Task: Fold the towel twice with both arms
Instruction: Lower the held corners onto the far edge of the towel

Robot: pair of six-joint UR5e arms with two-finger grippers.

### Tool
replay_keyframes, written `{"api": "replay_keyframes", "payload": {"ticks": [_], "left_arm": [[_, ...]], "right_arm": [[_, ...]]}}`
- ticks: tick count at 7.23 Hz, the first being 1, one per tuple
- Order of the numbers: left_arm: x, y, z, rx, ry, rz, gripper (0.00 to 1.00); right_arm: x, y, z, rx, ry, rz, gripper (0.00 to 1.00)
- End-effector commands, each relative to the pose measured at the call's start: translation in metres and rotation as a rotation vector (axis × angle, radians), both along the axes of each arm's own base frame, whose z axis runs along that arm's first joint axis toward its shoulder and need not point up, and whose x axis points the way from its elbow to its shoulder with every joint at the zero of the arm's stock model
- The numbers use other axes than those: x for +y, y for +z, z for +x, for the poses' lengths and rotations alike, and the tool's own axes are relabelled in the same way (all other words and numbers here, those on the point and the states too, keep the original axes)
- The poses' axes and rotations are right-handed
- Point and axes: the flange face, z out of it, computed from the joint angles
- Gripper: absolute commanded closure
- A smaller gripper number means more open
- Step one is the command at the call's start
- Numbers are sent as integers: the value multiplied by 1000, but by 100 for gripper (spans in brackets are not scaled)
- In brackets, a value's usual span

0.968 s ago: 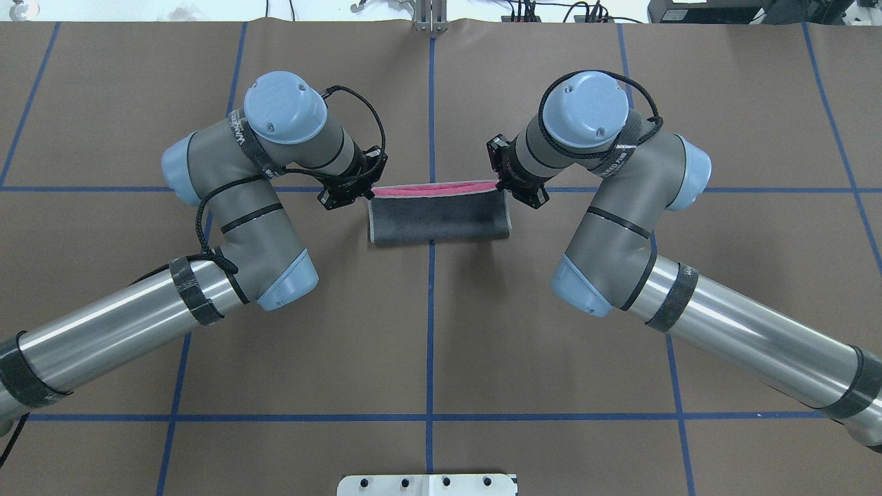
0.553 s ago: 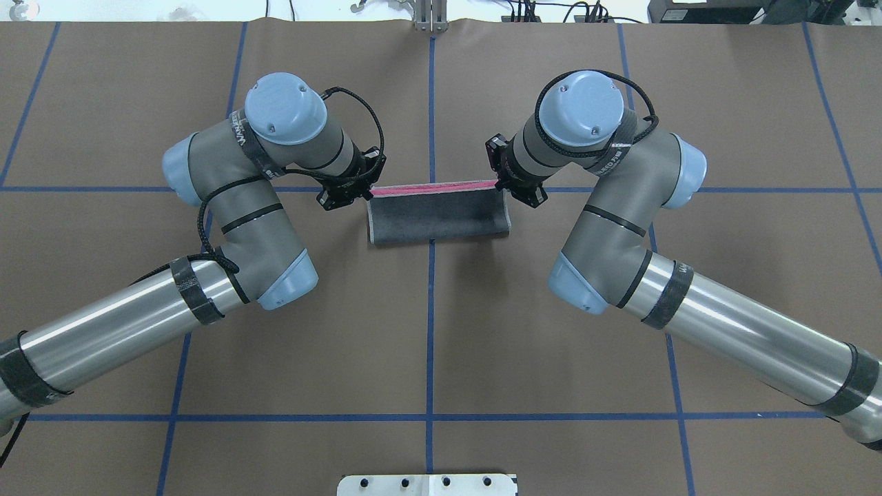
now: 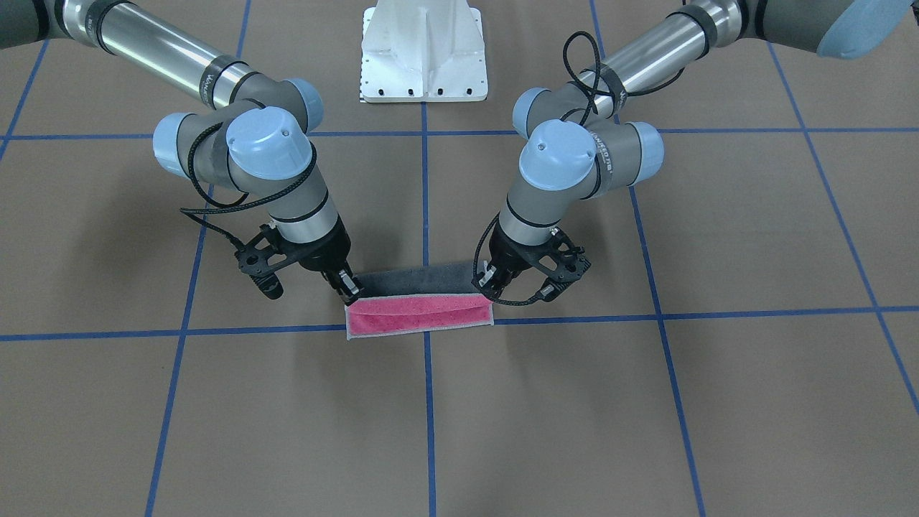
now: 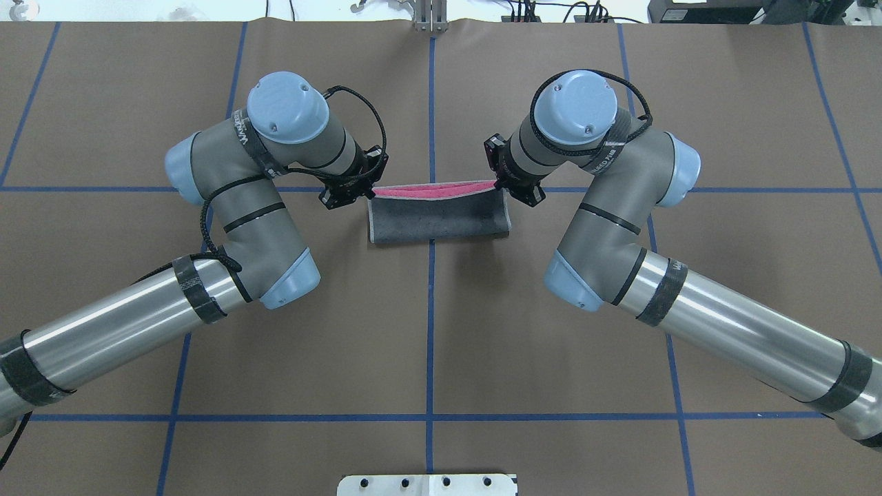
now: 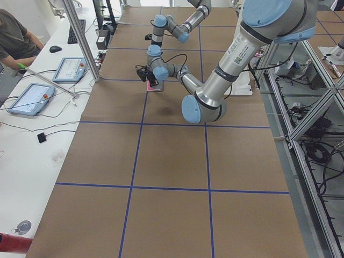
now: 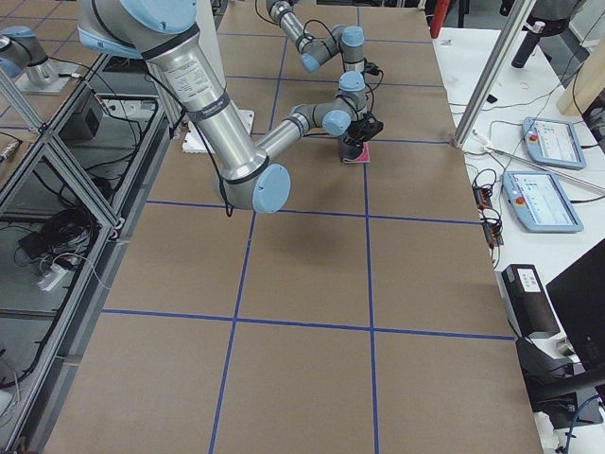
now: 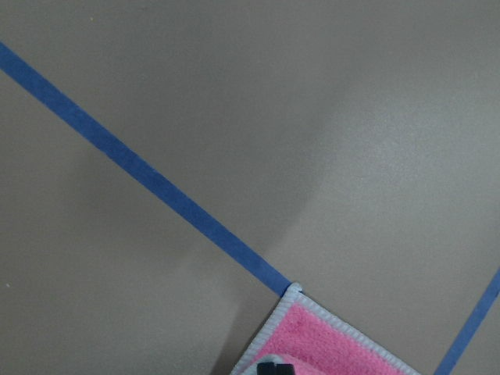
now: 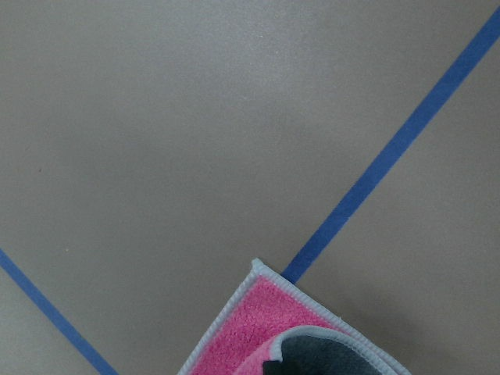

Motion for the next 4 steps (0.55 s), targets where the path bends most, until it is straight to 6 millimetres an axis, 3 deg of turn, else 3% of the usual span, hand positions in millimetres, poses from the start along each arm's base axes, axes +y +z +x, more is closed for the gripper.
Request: {"api": "replay_keyframes", "payload": {"ticks": [1,2,3,4], "left_arm": [[-5,7,6,2,0,2,100],[-6,6,6,2,-2,2,86],[-6,6,6,2,-1,3,20],[-6,4,5,5,0,4,0]], "right_arm": [[-4,5,-4,-23,4,20,63],[-7,3,-4,-28,8,23,43],[-7,3,-3,-28,9,23,1],[-8,4,-3,-28,11,21,0]]}}
